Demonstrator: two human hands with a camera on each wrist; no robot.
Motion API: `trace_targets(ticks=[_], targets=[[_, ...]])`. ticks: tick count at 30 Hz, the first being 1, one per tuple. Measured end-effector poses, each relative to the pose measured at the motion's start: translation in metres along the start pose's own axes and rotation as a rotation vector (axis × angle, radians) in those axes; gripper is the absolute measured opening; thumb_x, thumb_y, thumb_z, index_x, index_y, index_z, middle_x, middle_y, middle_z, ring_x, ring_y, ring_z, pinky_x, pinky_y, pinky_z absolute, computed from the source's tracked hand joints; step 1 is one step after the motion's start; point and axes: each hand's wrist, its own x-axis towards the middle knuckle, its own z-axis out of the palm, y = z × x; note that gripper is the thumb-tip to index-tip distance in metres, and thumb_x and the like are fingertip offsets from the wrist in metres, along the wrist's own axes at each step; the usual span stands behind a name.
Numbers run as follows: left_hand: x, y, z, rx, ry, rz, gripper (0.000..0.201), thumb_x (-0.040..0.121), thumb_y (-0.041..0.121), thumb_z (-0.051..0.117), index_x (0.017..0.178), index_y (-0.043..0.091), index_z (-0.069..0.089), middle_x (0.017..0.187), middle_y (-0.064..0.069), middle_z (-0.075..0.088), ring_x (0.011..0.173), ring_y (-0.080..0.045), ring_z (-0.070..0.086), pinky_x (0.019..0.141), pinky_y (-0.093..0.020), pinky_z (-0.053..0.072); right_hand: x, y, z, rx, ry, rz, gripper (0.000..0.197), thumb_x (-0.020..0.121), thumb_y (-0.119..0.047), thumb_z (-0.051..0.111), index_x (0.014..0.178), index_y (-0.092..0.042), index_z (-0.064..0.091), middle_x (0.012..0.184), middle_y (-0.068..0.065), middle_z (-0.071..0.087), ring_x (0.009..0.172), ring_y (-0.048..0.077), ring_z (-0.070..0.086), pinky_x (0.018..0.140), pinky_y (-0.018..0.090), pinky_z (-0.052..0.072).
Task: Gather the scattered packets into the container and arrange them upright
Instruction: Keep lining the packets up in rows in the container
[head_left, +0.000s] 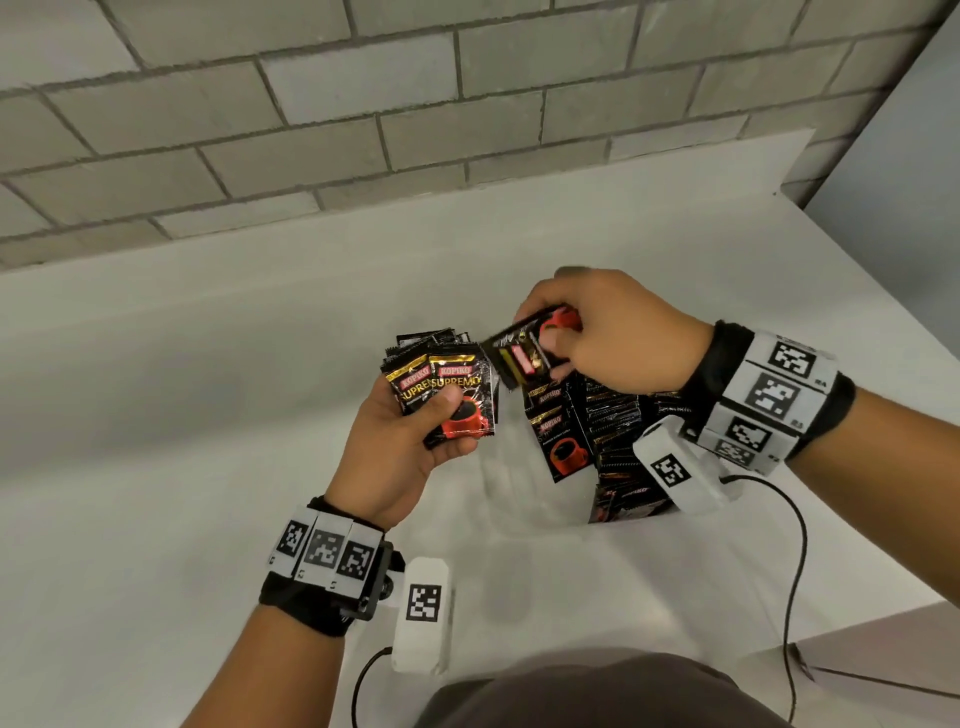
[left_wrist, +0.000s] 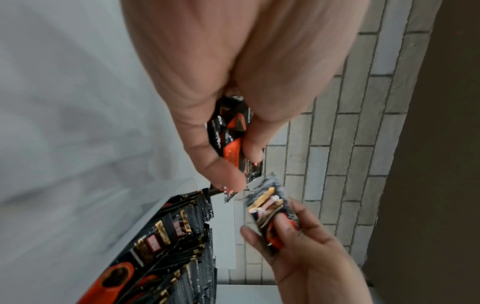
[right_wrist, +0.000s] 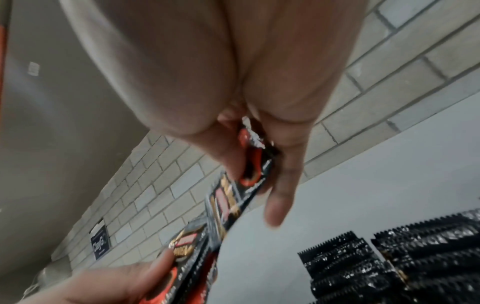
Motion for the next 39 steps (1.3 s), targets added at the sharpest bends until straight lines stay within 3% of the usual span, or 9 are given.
trace_targets(ticks=[4,8,10,15,20,24,30,32,39], targets=[[-0.002,-0.001,0.003,-0.002,-0.016,-0.001,0.047,0.093,0.004,0.064,0.138,0.010,0.052,0.125,-0.011,0.072,0.102,-0.030,0.075,0.074,-0.040,0.063,0.001,-0.001,-0.001,0.173,0.248,0.061,0.008,0.088,-0.010,0.067,0.090,-0.017,0.070,0.084,0.002,0.073,0.072,0.014,0.067,0.066,0.023,0.049],[-0.006,0.002,0.014,-0.026,-0.068,0.017,0.052,0.085,0.010,0.068,0.135,0.012,0.053,0.122,-0.007,0.073,0.105,-0.030,0.074,0.077,-0.042,0.063,-0.006,-0.004,0.014,0.412,0.114,0.144,0.014,0.079,0.002,0.074,0.089,-0.004,0.068,0.085,0.020,0.074,0.069,0.037,0.071,0.067,0.044,0.061],[-0.006,0.005,0.017,-0.021,-0.092,0.035,0.053,0.086,0.011,0.066,0.137,0.011,0.051,0.125,-0.009,0.072,0.109,-0.031,0.073,0.079,-0.041,0.062,-0.009,-0.003,0.022,0.388,0.061,0.149,0.028,0.075,0.004,0.077,0.099,-0.005,0.065,0.088,0.014,0.073,0.068,0.032,0.073,0.067,0.051,0.062],[-0.006,0.006,0.019,0.018,-0.107,0.055,0.060,0.086,0.011,0.069,0.142,0.011,0.048,0.129,-0.012,0.070,0.114,-0.033,0.071,0.078,-0.045,0.062,-0.013,-0.004,0.031,0.357,-0.022,0.157,0.055,0.072,-0.002,0.086,0.115,-0.021,0.056,0.098,0.011,0.062,0.058,0.025,0.071,0.056,0.039,0.062],[-0.006,0.006,0.017,0.107,-0.124,0.054,0.062,0.081,0.012,0.074,0.139,0.013,0.051,0.124,-0.010,0.073,0.111,-0.033,0.072,0.081,-0.054,0.062,-0.014,-0.003,0.029,0.119,0.027,0.124,0.053,0.066,-0.028,0.092,0.109,-0.029,0.061,0.091,-0.007,0.064,0.059,0.005,0.062,0.061,0.025,0.050],[-0.007,0.006,0.016,0.163,-0.119,0.031,0.065,0.077,0.012,0.078,0.136,0.016,0.052,0.123,-0.010,0.073,0.107,-0.034,0.074,0.081,-0.056,0.061,-0.015,-0.004,0.024,0.230,0.029,0.105,0.051,0.071,-0.011,0.089,0.110,-0.029,0.063,0.100,0.000,0.062,0.058,0.021,0.070,0.062,0.037,0.062],[-0.007,0.005,0.018,0.152,-0.110,0.014,0.059,0.080,0.016,0.076,0.134,0.014,0.054,0.122,-0.009,0.074,0.106,-0.034,0.074,0.077,-0.052,0.062,-0.016,-0.002,0.019,0.076,-0.020,0.064,0.034,0.072,-0.018,0.088,0.097,-0.025,0.065,0.072,-0.013,0.066,0.051,-0.002,0.057,0.057,0.020,0.048],[-0.007,0.007,0.017,0.113,-0.120,-0.027,0.055,0.085,0.022,0.072,0.136,0.013,0.053,0.126,-0.009,0.072,0.109,-0.035,0.073,0.081,-0.055,0.061,-0.015,-0.001,0.017,0.079,-0.032,0.077,0.031,0.071,-0.019,0.089,0.089,-0.024,0.064,0.061,-0.014,0.066,0.049,0.000,0.056,0.055,0.020,0.047],[-0.001,0.006,-0.002,-0.009,-0.012,-0.057,0.037,0.099,0.008,0.057,0.137,0.006,0.054,0.123,-0.017,0.070,0.099,-0.036,0.075,0.075,-0.050,0.063,-0.009,0.012,0.004,0.104,-0.071,0.067,0.027,0.079,-0.014,0.083,0.101,-0.024,0.070,0.084,0.002,0.075,0.068,0.025,0.072,0.071,0.039,0.062]])
